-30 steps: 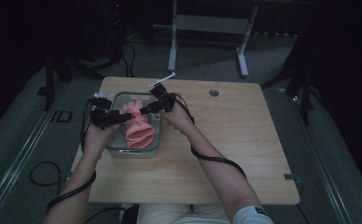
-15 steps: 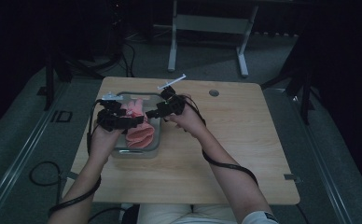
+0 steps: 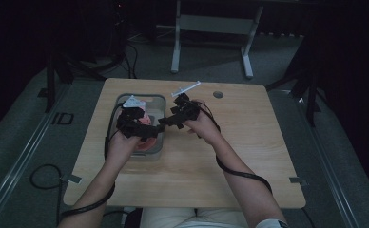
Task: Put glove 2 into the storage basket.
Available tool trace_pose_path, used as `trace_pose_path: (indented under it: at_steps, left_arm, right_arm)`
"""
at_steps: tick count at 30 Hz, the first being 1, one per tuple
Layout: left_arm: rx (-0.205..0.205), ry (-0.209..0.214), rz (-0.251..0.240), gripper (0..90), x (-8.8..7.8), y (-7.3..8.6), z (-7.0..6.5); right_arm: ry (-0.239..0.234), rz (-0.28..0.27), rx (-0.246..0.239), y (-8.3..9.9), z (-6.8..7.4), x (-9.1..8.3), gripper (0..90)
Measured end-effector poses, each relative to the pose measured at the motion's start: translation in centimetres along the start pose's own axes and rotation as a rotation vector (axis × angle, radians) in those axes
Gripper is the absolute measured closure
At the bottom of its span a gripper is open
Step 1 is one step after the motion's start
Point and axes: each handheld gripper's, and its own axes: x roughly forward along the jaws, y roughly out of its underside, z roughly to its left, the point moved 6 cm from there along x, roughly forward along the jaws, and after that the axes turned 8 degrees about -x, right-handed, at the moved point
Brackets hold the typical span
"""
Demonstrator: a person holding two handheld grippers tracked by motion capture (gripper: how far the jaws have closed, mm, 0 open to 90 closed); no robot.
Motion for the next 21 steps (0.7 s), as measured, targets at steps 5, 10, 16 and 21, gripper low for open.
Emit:
trace_pose_path:
  at_steps: [5, 10, 16, 21]
  left_arm:
    - [0.036, 0.022, -0.003, 0.7, 0.5, 0.1, -1.7]
    - [0.074, 0.044, -0.012, 0.7, 0.8, 0.5, -3.5]
    - [0.111, 0.072, 0.008, 0.7, 1.5, 1.2, -5.3]
    - [0.134, 0.087, 0.02, 0.7, 2.3, 2.0, -6.3]
  right_arm:
    - [0.012, 0.002, -0.012, 1.1, 0.1, -0.7, 17.2]
    - [0.031, 0.004, -0.017, 2.4, -0.1, -1.6, 17.3]
    - [0.053, -0.001, -0.024, 3.7, -0.3, -2.4, 17.3]
    - [0.065, 0.008, -0.034, 4.8, -0.5, -2.6, 17.2]
